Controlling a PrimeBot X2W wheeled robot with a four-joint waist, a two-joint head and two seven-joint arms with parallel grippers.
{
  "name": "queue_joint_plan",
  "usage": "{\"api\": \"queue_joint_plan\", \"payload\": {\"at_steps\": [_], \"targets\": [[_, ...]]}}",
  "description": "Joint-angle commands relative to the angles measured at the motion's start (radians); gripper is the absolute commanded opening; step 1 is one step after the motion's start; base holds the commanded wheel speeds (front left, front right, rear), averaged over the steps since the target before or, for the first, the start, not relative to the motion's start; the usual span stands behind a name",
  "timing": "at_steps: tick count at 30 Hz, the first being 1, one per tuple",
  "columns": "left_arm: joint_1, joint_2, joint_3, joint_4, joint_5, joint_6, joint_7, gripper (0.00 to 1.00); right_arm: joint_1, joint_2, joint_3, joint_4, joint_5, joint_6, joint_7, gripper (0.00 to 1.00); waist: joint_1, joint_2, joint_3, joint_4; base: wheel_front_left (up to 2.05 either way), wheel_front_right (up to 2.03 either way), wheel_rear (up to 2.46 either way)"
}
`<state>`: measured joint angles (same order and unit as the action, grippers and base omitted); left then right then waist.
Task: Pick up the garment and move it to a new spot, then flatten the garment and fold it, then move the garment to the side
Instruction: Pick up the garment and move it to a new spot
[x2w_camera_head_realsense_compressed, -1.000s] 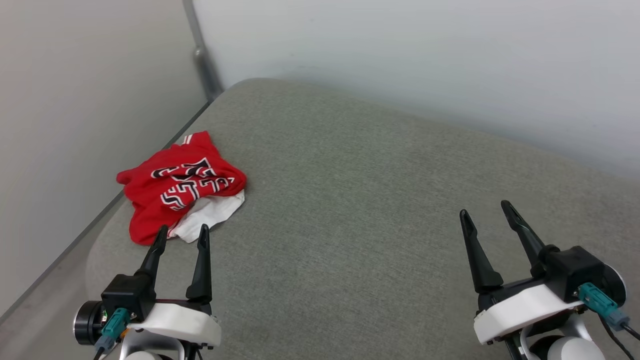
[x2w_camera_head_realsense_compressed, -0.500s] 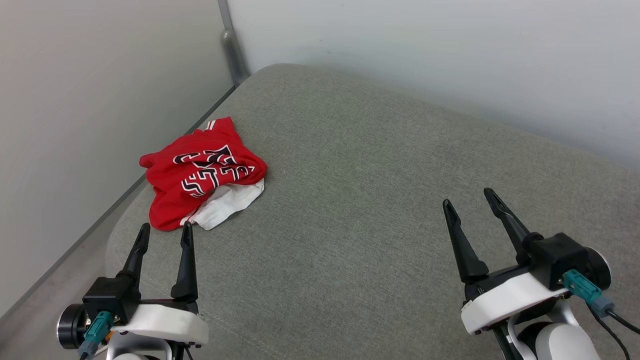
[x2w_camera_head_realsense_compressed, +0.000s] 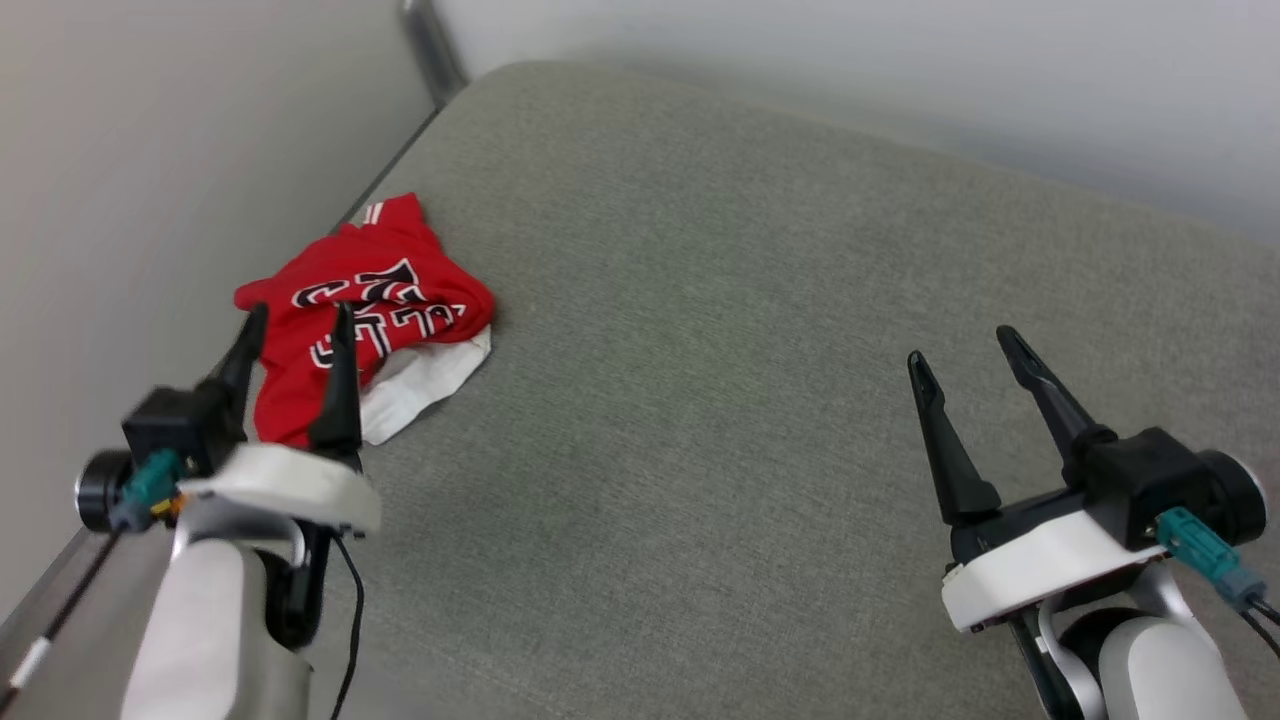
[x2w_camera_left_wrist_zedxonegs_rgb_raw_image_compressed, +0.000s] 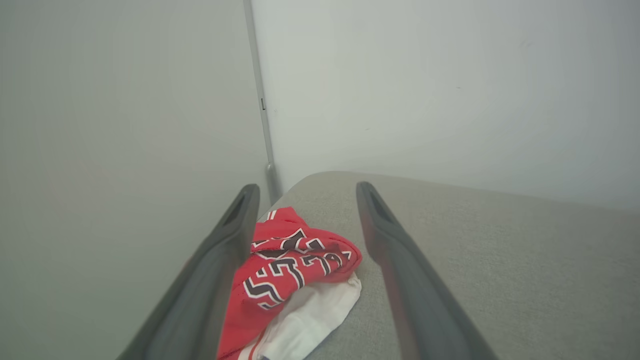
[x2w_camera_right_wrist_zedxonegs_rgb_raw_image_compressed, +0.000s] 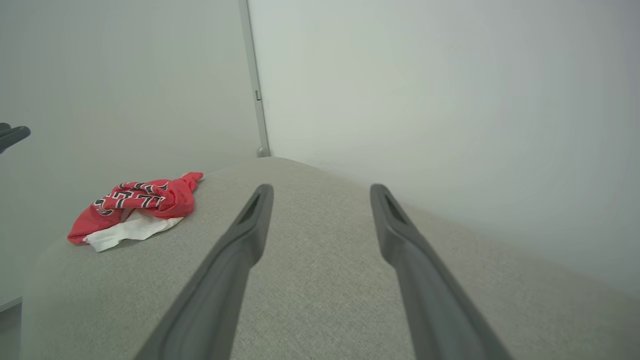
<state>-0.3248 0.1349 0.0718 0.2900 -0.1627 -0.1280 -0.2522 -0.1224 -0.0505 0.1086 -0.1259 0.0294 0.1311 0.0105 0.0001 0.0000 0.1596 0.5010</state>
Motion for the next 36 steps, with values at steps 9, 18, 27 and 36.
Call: {"api": "queue_joint_plan", "payload": {"at_steps": [9, 18, 27, 36], "targets": [[-0.258, 0.151, 0.004, 0.161, -0.125, -0.002, 0.227, 1.00, -0.062, -0.010, -0.015, -0.037, -0.015, 0.000, 0.014, 1.00, -0.0001, 0.0000, 0.193, -0.139, 0.00, 0.00, 0.00], [-0.387, 0.336, -0.024, 0.347, -0.273, -0.002, 0.614, 1.00, -0.123, -0.007, 0.001, -0.018, -0.005, 0.000, -0.013, 1.00, -0.0001, 0.0000, 0.296, -0.210, 0.00, 0.00, 0.00], [-0.411, 0.405, -0.055, 0.498, -0.380, -0.002, 0.860, 1.00, -0.170, -0.005, 0.004, 0.005, 0.000, 0.000, -0.030, 1.00, -0.0001, 0.0000, 0.362, -0.242, 0.00, 0.00, 0.00], [-0.426, 0.359, -0.051, 0.600, -0.433, 0.001, 0.919, 0.00, -0.193, -0.013, 0.001, 0.006, 0.003, 0.000, -0.024, 1.00, -0.0001, 0.0000, 0.373, -0.255, 0.00, 0.00, 0.00]]}}
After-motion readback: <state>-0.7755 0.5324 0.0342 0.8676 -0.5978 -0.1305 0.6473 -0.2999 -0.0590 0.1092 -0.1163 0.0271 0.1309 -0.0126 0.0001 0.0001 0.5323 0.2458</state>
